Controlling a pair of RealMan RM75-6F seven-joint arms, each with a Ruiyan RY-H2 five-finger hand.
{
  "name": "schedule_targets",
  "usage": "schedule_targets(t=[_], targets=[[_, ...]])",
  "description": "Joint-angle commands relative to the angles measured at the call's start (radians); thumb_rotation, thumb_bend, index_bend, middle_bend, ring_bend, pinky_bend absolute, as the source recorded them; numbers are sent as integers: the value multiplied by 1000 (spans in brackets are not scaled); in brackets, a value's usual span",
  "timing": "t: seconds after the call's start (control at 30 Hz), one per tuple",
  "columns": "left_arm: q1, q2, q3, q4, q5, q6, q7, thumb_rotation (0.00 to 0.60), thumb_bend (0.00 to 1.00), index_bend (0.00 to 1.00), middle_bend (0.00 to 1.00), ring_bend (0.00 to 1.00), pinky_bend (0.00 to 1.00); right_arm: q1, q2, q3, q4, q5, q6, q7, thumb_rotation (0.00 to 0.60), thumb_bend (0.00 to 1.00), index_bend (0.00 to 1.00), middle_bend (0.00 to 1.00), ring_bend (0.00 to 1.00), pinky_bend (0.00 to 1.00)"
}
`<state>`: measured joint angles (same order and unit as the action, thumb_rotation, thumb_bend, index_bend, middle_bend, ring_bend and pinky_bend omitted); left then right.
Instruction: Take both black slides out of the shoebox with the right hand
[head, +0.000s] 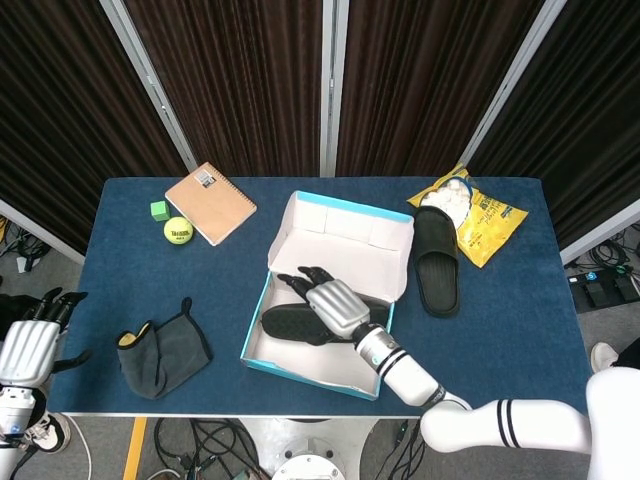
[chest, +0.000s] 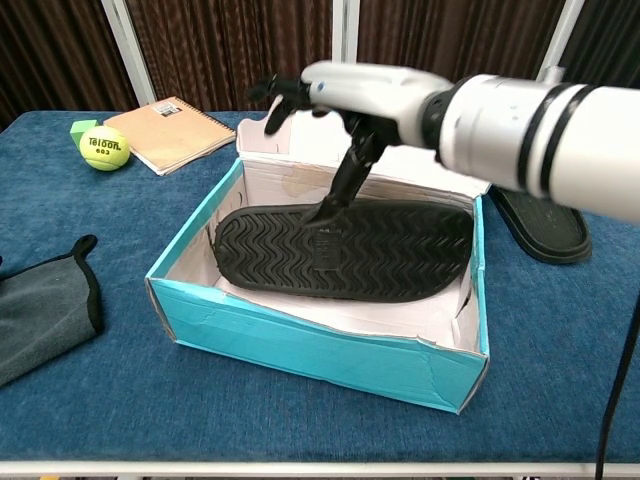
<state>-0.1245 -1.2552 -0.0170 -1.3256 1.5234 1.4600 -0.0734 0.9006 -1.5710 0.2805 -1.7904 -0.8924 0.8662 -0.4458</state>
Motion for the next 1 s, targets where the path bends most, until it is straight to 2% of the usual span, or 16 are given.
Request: schedule_targets(t=[0.03,0.23,0.43,0.63,0.77,0.9,1.0], targets=[[1,-4,0,16,7,7,-19,600,0,156,195,96,315,93,-66,-17,37,148,30,-133,600,25,13,190,3,111],[5,-7,2,44,7,10,-52,600,0,156,195,96,315,174,-138,-20,56,299,131,-270,600,26,64,227,45,170],[7,-9,1,60,6,11,-73,600,0,156,195,96,315,214,-165,-17,73,382,191,-337,600,27,90,241,60,190],[6,-10,3,66,8,6,-83,600,0,156,195,96,315,246,-182,-14,90,434,228,-392,600,26,142,249,66,198],[6,-9,3,67,8,7,-87,600,0,156,195,96,315,262,-192,-10,102,451,243,-412,600,26,213,270,86,211],[7,-7,2,68,8,9,-91,600,0,156,195,96,315,266,-196,-9,99,458,251,-413,600,26,344,268,90,216],[8,-7,2,70,9,10,-94,600,0,156,195,96,315,266,-200,-12,98,453,259,-412,600,26,359,260,86,216]])
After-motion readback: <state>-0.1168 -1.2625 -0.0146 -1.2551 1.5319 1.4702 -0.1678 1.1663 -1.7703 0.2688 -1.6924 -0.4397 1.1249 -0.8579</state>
